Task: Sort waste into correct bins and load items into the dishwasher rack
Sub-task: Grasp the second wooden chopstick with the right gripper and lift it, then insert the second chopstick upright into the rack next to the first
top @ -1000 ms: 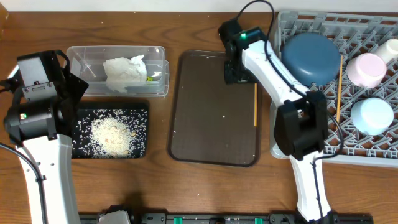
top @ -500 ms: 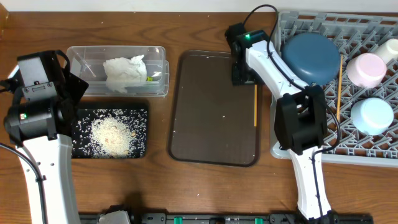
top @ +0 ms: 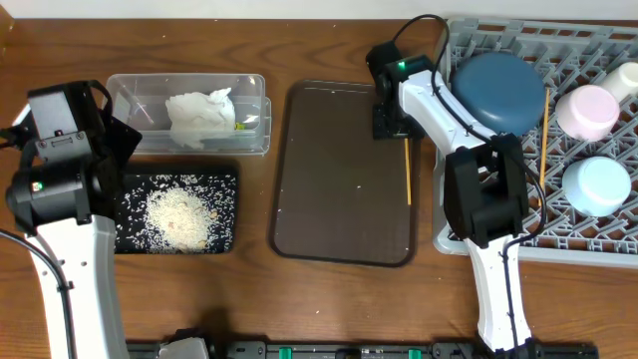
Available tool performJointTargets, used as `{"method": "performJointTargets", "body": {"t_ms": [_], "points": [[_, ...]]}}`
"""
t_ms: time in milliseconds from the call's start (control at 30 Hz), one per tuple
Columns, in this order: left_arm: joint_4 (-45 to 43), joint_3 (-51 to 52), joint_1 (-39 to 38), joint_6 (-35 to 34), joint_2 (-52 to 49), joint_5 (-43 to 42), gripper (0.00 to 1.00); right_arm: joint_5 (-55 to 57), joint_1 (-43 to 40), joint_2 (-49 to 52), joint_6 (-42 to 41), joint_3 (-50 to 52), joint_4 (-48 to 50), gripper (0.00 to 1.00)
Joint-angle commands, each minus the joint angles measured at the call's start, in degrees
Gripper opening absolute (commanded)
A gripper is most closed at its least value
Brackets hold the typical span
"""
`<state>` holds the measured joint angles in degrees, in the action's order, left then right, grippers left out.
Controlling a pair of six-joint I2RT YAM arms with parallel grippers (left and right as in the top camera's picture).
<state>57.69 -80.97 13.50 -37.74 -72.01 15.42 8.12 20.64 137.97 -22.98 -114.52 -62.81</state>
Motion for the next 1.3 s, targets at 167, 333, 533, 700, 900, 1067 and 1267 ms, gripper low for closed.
{"method": "performJointTargets", "body": {"t_ms": [167, 333, 533, 700, 900, 1067, 1267], "points": [[0.13, 0.17, 0.33, -0.72, -0.24, 1.16, 0.9, -3.91, -0.55, 0.83, 0.74, 3.23, -0.17, 0.13], [0.13, 0.17, 0.31, -0.72, -0.24, 1.16, 0.9, -7.39, -0.76, -0.79, 0.79, 1.42, -1.97, 0.01], [0.13, 0.17, 0.33, -0.72, -0.24, 1.16, 0.9, -7.34, -2.82, -7.08, 4.87, -5.53, -8.13, 0.01], [0.15, 0.17, 0.31, -0.72, -0.24, 1.16, 0.9, -7.17, -6.69, -15.89, 11.3, -8.48, -10.1, 0.01], [0.15, 0.17, 0.33, -0.72, -0.24, 1.16, 0.9, -7.06, -14.82, -25.16, 19.08, -8.48, -10.58, 0.01], [0.15, 0.17, 0.33, -0.72, -0.24, 1.16, 0.9, -6.38, -21.24, -26.45, 25.79, -8.44, -11.78, 0.01], [0.13, 0.17, 0.33, -0.72, -0.24, 1.16, 0.9, -6.05, -28.06, -23.58, 26.93, -8.31, -11.3, 0.01]]}}
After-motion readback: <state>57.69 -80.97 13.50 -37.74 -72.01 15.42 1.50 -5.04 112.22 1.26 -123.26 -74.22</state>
